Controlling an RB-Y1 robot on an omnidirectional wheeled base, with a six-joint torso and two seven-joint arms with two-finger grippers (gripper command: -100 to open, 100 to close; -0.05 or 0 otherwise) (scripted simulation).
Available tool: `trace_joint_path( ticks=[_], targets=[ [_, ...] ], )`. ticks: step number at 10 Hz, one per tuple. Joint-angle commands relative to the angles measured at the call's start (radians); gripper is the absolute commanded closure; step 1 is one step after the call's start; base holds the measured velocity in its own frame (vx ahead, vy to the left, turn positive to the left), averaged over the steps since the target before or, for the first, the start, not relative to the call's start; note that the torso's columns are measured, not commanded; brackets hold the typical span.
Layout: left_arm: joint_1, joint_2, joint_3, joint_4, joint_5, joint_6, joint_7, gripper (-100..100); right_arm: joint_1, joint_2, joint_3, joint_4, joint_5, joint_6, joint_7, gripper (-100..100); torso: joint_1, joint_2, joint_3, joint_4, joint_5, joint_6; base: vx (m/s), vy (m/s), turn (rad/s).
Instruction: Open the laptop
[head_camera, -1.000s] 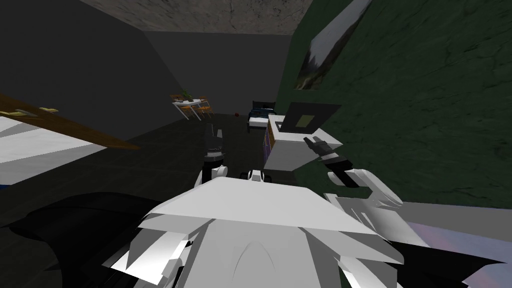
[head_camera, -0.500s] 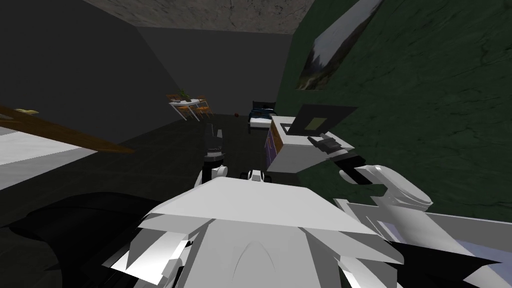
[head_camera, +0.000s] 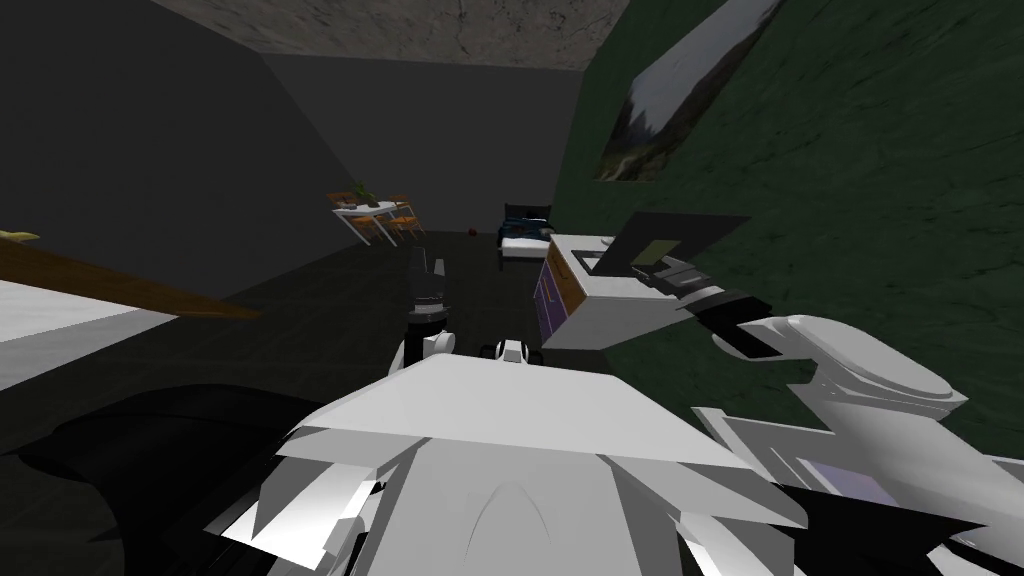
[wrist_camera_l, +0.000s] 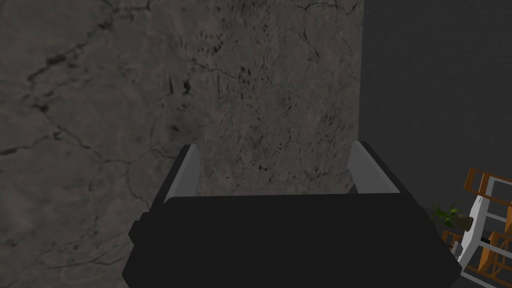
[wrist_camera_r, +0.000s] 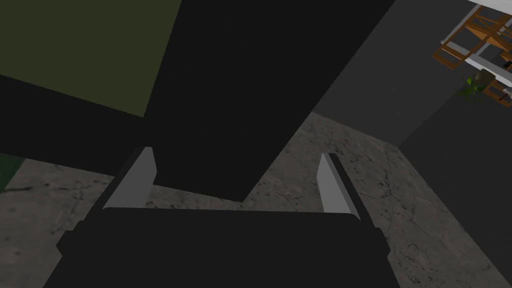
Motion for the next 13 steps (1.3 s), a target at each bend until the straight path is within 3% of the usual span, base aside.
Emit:
trace_joint_path(
  ticks=[1, 7, 10, 12, 13],
  targets=[
    [0.000, 0.000, 0.000, 0.000, 0.000, 0.000, 0.000, 0, -0.010, -0.066, -0.026, 0.052, 0.043, -0.008, 0.028, -100, -0.005, 0.003, 0.002, 0.001, -0.001, 0.000, 0.085, 0.137, -0.024],
    [0.000, 0.000, 0.000, 0.000, 0.000, 0.000, 0.000, 0, -0.041, -0.242, -0.086, 0.168, 0.164, 0.001, 0.086, -100, -0.005, 0.002, 0.001, 0.000, -0.001, 0.000, 0.096, 0.192, -0.045],
    [0.000, 0.000, 0.000, 0.000, 0.000, 0.000, 0.000, 0, -0.050, -0.297, -0.105, 0.202, 0.202, 0.003, 0.103, -100, -0.005, 0.004, 0.002, 0.001, -0.001, -0.001, 0.054, 0.122, -0.028],
    [0.000, 0.000, 0.000, 0.000, 0.000, 0.000, 0.000, 0, -0.049, -0.289, -0.097, 0.194, 0.195, 0.008, 0.097, -100, -0.007, 0.003, 0.002, 0.001, -0.002, -0.001, 0.013, 0.028, -0.006],
    [0.000, 0.000, 0.000, 0.000, 0.000, 0.000, 0.000, 0, -0.049, -0.289, -0.097, 0.194, 0.195, 0.008, 0.097, 100, -0.008, 0.003, 0.002, 0.001, -0.002, 0.000, 0.000, 0.000, 0.000]
  ],
)
